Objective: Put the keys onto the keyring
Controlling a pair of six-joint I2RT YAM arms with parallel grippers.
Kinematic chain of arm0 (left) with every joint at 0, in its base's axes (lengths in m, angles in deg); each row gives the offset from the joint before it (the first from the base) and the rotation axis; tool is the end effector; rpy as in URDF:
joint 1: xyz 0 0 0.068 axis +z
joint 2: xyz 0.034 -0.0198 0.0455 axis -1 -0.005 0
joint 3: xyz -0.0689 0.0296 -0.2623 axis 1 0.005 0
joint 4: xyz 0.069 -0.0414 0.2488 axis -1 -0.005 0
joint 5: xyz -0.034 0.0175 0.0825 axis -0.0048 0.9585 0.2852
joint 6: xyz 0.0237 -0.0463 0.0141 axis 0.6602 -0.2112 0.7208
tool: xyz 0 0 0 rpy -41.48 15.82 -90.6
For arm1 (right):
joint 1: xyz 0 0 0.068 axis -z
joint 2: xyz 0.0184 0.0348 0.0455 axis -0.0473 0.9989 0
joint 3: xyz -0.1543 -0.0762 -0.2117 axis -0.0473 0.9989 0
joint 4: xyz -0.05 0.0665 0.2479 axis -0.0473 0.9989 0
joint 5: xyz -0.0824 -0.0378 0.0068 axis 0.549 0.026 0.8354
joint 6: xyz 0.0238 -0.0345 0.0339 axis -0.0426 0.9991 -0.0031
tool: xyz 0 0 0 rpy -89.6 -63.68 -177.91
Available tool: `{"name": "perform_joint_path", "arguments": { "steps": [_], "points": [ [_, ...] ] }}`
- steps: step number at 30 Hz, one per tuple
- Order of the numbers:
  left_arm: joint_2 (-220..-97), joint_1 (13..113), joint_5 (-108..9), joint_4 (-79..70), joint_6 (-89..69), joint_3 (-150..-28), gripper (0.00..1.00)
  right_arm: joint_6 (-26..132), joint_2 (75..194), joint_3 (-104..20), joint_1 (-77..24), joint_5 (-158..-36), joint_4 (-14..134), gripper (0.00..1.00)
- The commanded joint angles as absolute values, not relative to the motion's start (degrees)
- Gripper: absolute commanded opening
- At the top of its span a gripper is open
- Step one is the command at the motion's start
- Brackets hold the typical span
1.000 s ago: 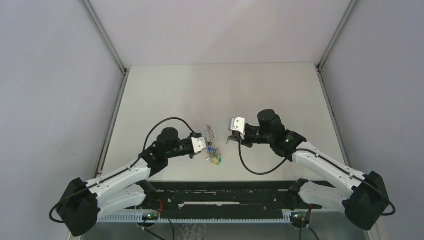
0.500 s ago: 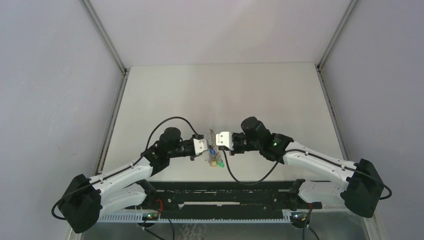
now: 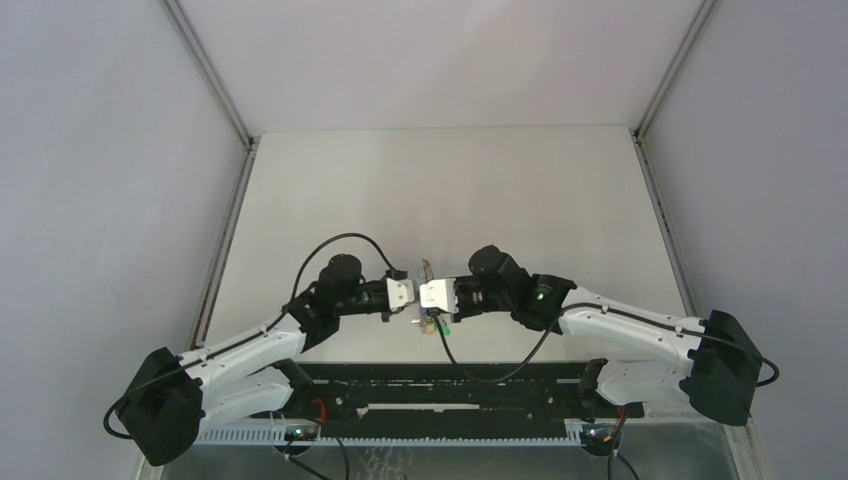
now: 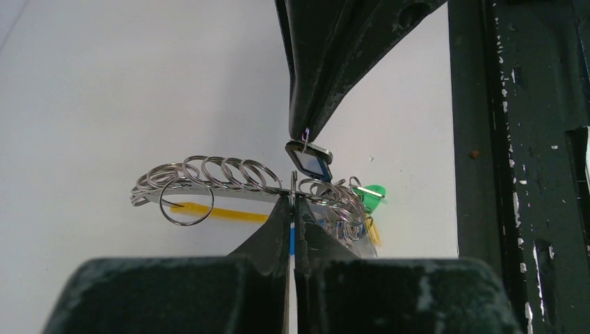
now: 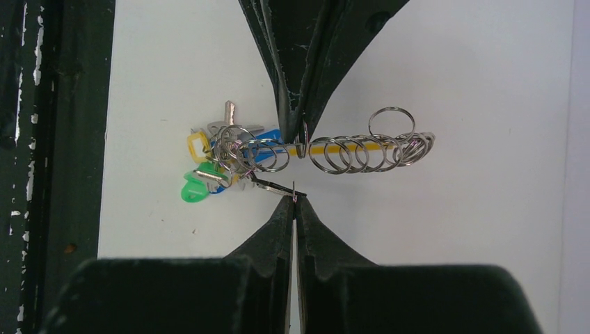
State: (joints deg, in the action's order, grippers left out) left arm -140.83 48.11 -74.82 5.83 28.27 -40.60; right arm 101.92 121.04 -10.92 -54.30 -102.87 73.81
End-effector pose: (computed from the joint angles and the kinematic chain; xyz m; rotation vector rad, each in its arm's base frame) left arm 0.1453 -0.1553 0.2134 1.3988 1.3464 -0.7338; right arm 0.1323 0.2186 0.2507 -1.7790 1.3448 0.3970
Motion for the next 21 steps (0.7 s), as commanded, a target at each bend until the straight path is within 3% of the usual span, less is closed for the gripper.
{"name": "perform_joint_path", "arguments": {
  "steps": [1,21],
  "points": [
    [-140.39,47.9,-77.45,10.32,28.49,-42.35,0.0,103.08,120.71,-13.34,-55.48,-101.74,71.47,0.0],
    [-140.2,47.88,-77.07,10.59,28.39,-42.1,0.0,102.73,120.98,-13.65,-57.19,-98.84,69.83,0.0]
  ]
}}
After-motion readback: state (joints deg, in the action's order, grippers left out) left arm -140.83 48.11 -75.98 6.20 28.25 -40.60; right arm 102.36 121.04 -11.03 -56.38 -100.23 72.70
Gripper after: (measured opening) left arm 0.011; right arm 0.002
